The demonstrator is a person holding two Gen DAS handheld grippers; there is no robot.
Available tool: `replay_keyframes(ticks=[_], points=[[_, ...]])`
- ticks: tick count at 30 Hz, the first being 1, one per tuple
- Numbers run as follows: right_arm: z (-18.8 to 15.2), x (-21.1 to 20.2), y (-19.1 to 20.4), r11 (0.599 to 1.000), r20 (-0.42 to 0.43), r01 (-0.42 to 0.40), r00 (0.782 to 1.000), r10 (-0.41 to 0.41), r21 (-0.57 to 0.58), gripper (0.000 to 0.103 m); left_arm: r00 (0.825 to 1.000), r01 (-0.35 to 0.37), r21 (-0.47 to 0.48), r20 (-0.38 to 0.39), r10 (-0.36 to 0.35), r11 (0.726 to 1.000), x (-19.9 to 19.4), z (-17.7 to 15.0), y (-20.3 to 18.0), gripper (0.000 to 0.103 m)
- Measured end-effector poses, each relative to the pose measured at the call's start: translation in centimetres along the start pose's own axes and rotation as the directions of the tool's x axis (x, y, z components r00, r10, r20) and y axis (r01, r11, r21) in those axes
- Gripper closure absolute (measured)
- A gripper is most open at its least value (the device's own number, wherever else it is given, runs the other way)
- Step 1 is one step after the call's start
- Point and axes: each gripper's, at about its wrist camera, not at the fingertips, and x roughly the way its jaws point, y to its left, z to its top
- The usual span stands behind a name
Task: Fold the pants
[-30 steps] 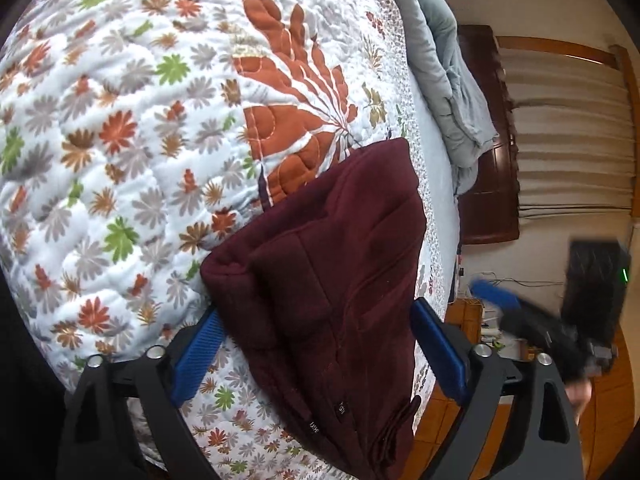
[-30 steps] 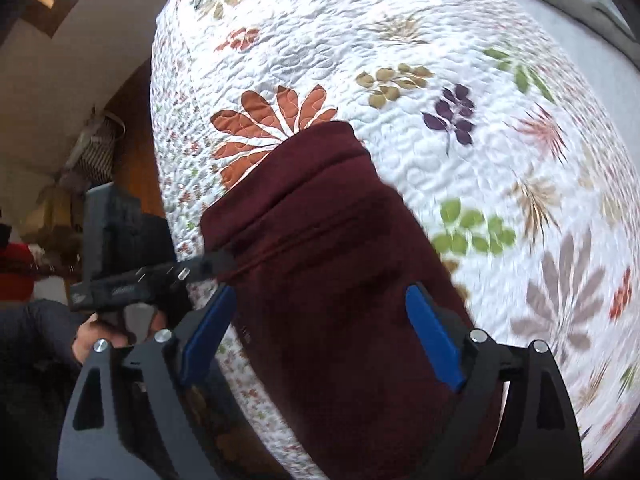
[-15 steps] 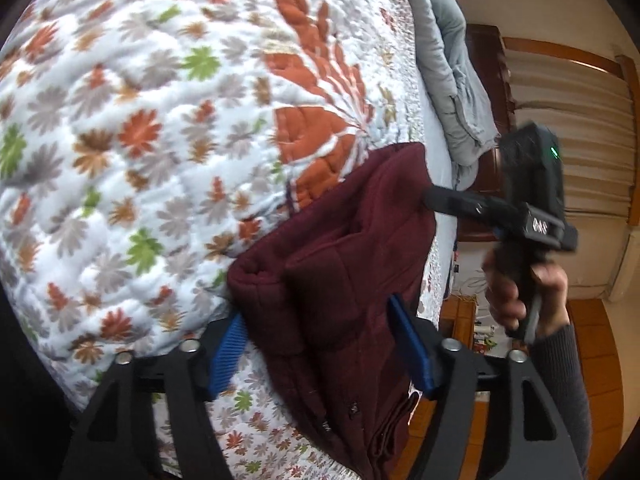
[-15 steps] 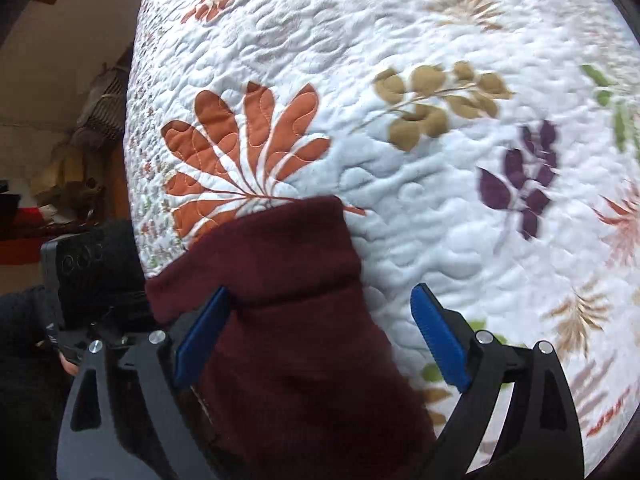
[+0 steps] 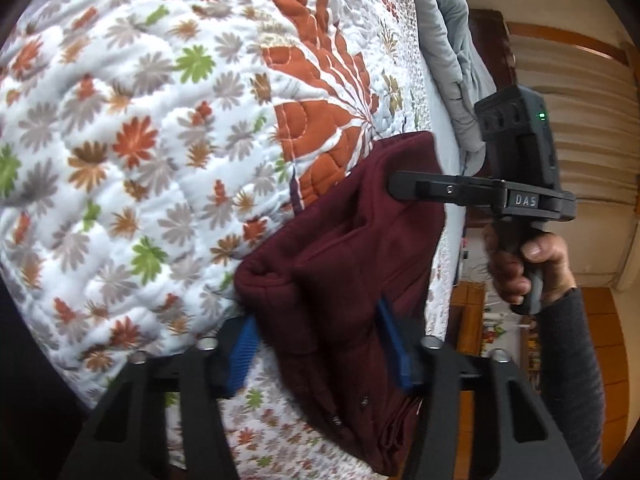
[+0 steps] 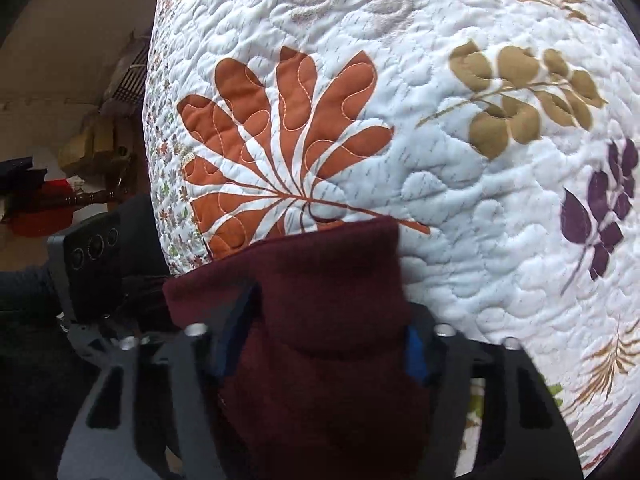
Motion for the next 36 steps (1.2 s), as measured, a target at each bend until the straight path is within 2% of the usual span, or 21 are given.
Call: replay_keyframes(ticks=[3, 8, 14, 17, 25, 36], points=[[-0.8, -0.6, 0.8, 1.0, 0.027, 0.025, 0.999, -0.024, -0.017, 0.06, 1.0, 0.002, 0.029, -0.004, -0.001, 1.0, -0.2, 0.2, -0.5, 0.058], [-2.3, -2.5, 2.8, 0.996, 0.075, 0.078, 0.994, -0.075, -0.04, 0.068, 1.0, 0.001, 0.123, 0.021, -0.003, 0.992, -0.6, 0.0, -2.5, 0.065], [-4.2, -5.1, 5.3, 0.986, 0.13, 0.158, 0.98, -0.15, -0.059, 0.073, 0.997, -0.002, 0.271, 0.069, -0.018, 0.963, -1.7, -0.9, -6.0, 0.07], [-6.1, -7.0, 6.8, 0.976, 0.181, 0.209, 0.964, -0.196, -0.059, 0.074, 0.996, 0.0, 0.329, 0.084, -0.029, 0.944, -2.2, -1.5, -7.9, 0.071], [-11.7, -11.2, 9.7, 0.95, 0.298, 0.312, 0.908, -0.293, -0.016, 0.076, 0.992, -0.007, 0.499, 0.115, -0.059, 0.867, -3.3, -3.3, -13.9, 0.071], [-19.5, -15.8, 12.3, 0.919, 0.399, 0.388, 0.833, -0.384, 0.075, 0.076, 0.991, -0.018, 0.649, 0.11, -0.07, 0.761, -4.8, -7.8, -20.1, 0.072]])
